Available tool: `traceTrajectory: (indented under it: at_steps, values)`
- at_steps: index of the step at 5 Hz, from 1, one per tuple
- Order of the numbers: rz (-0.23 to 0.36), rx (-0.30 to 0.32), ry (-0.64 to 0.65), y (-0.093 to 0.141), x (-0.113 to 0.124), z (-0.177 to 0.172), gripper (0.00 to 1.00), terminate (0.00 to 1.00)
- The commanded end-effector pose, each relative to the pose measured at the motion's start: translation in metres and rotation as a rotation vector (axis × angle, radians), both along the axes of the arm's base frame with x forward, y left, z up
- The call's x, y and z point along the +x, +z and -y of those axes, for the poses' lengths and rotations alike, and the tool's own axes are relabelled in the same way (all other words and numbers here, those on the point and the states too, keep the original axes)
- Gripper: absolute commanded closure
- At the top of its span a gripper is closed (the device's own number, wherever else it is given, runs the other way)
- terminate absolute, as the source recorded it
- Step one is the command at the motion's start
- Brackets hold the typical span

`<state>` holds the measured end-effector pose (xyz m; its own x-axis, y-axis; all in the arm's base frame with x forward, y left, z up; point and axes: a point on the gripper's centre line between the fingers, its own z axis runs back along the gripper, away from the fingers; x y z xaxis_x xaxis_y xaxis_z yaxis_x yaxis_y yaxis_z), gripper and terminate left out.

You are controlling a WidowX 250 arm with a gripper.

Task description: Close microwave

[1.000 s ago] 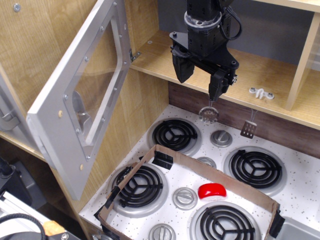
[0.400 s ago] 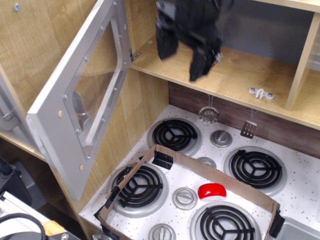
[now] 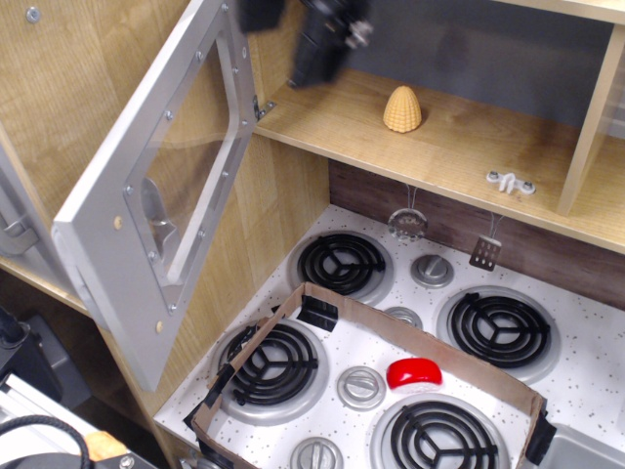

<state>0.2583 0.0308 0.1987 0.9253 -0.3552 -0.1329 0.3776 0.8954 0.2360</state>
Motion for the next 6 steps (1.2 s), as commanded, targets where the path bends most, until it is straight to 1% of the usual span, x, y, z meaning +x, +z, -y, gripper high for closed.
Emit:
traceTrajectory:
  at_steps: [1,2,3,4,5,6]
  values:
    - [-0.024,0.107,-0.055,0.026,-0.033,-0.034,0.0,0.0]
    - [-0.063,0.154,-0.046,0.02,-0.051,-0.047,0.0,0.0]
    - [-0.089,0.186,-0.039,0.012,-0.065,-0.057,0.0,0.0]
    - [-0.111,0.23,-0.019,0.003,-0.079,-0.068,0.0,0.0]
    - [-0.128,0.236,-0.002,-0.001,-0.085,-0.08,0.0,0.0]
    - [-0.128,0.247,0.001,-0.007,-0.088,-0.091,0.0,0.0]
